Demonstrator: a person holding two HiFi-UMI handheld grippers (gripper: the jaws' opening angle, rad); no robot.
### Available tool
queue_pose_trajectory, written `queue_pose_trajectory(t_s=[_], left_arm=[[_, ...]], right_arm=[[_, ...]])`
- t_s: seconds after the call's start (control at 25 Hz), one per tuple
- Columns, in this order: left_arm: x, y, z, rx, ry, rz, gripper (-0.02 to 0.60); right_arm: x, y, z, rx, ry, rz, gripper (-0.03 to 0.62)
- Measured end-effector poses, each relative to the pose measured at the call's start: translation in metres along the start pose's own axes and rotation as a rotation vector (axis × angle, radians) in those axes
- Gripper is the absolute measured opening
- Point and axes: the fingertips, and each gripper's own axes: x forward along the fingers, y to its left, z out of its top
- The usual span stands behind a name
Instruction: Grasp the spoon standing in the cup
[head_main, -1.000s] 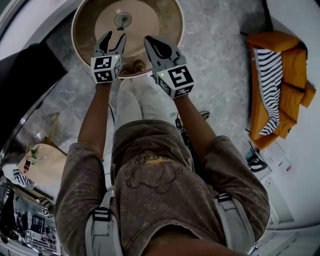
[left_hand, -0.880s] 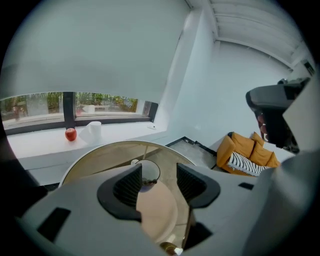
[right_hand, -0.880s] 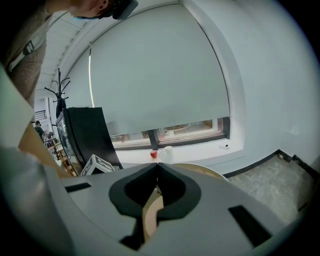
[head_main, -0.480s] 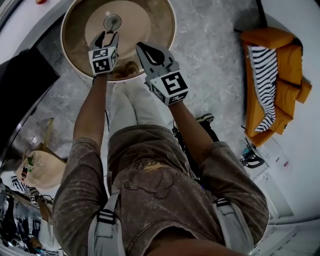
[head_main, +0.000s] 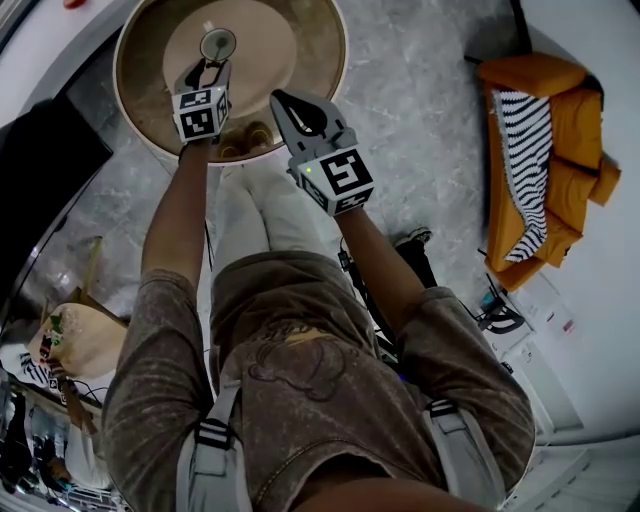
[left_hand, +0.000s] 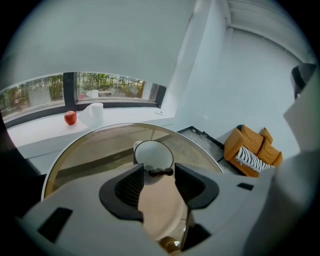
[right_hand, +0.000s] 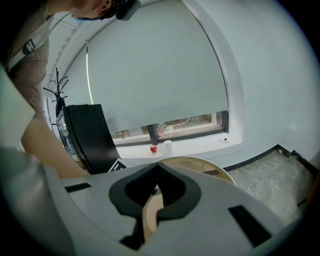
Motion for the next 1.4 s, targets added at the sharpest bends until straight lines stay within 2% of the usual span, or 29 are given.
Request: queue_pose_trajectory(t_s=[0.32,0.68,1.04,1.4], left_arm=[[-0.001,-0.001,-0.001,0.009,0.011,0.011,0.157],[-0.014,-0.005,0.006,0.028,0.005,0.008,0.155],[-0.037,-0.027,0.031,0.042,-0.021,-0.011,0.155],[-0.082,-0.046,0.069,0.057,-0.071,-0.011,0.155]], right_arm=[[0.0,0.0,-0.001,0.011,-0.001,-0.006,0.018],[-0.006,0.006,-0.001,0.022,-0.001,-0.011,0.018],[-0.019,0.01,0.015,0.026,-0.024,-0.007,0.018],[-0.044,0.018,0.039,0.02,-0.051,-0.015,0.018]])
